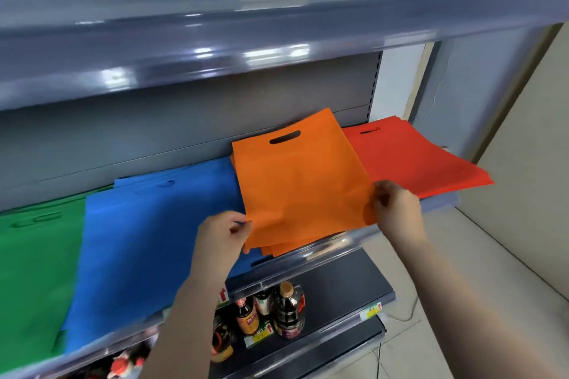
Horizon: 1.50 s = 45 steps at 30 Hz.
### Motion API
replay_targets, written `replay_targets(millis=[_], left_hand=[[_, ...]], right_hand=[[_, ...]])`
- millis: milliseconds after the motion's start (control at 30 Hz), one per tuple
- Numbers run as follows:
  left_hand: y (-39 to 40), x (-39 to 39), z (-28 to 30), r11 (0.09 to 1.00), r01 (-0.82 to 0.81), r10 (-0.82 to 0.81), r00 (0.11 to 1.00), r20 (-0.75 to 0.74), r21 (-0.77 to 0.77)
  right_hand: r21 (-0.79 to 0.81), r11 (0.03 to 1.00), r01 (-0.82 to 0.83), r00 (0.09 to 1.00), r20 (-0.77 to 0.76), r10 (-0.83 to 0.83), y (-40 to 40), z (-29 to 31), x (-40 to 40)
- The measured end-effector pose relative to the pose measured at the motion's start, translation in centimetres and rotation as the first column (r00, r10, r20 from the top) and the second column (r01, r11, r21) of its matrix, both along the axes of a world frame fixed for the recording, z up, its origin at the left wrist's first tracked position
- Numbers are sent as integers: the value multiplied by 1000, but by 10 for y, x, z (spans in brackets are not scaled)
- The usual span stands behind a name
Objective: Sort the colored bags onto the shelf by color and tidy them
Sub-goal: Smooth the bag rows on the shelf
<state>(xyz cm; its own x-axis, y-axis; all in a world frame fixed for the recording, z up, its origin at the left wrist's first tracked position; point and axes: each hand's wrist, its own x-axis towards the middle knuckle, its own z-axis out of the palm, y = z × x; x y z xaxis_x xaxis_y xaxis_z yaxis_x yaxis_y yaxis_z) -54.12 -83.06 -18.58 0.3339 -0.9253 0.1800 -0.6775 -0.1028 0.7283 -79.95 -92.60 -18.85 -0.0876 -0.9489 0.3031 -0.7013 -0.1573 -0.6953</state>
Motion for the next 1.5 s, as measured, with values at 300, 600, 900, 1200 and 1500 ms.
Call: replay_targets(millis=[300, 600, 900, 1200, 1500], left_hand=[[-14, -53, -13, 930, -326, 269, 919, 288, 171], [46, -42, 4, 843, -537, 448, 696, 561, -7], [206, 33, 55, 559, -829, 561, 371, 740, -9], [380, 106, 109, 308, -946, 565, 99, 819, -98], [544, 173, 141, 45, -991, 565, -81, 821, -129]], right_hand=[[-38, 962, -271, 910, -336, 243, -52, -18, -29], [1, 639, -769, 529, -560, 638, -42, 24, 52], [42, 102, -994, 49, -658, 751, 77, 73, 212], [-80, -212, -974, -91, -720, 688, 261, 125, 355], [-162, -396, -904, -169, -716, 678, 430, 159, 467]])
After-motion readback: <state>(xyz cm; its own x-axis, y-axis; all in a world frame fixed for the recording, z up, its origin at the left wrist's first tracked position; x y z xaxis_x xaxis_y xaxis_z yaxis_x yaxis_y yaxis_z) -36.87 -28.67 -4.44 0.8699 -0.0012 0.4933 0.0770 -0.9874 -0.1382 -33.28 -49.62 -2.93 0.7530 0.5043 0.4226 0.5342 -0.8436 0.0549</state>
